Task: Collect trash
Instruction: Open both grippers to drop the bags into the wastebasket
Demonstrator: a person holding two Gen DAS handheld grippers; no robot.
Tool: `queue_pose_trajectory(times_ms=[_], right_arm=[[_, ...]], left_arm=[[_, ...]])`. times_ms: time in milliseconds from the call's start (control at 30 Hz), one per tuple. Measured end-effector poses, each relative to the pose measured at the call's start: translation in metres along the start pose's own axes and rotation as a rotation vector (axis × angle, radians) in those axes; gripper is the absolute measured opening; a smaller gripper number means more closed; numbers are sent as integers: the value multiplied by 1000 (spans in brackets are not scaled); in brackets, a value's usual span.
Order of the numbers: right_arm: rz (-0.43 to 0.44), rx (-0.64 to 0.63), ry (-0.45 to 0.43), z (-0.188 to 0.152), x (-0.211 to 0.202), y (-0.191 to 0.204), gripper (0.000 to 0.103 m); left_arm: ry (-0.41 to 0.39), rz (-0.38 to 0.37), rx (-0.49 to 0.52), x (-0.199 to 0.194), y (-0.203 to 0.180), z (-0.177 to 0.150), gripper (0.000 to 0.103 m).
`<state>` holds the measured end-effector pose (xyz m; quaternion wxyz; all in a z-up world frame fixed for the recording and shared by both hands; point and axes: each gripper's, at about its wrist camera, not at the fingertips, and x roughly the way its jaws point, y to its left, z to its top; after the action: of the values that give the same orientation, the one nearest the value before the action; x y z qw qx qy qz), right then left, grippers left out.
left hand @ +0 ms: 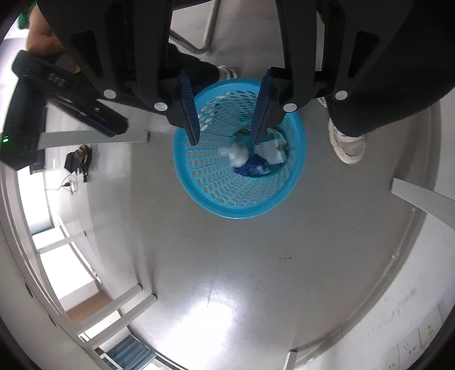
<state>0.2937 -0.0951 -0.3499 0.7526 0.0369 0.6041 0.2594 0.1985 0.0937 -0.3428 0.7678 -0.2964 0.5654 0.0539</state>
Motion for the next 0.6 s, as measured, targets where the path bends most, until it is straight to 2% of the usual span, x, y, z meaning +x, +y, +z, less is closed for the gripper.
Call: queue_pose_trajectory(times_ms=[233, 300, 600], right_arm=[[-71, -74, -47, -11, -24, 17, 77], [-71, -91, -63, -14, -33, 22, 80], [-77, -168, -145, -45, -80, 40, 81]], left_arm=[[-64, 54, 87, -25, -9, -13, 36], [-82, 60, 107, -34, -11, -16, 38], [-117, 62, 146, -70, -14, -40, 43]])
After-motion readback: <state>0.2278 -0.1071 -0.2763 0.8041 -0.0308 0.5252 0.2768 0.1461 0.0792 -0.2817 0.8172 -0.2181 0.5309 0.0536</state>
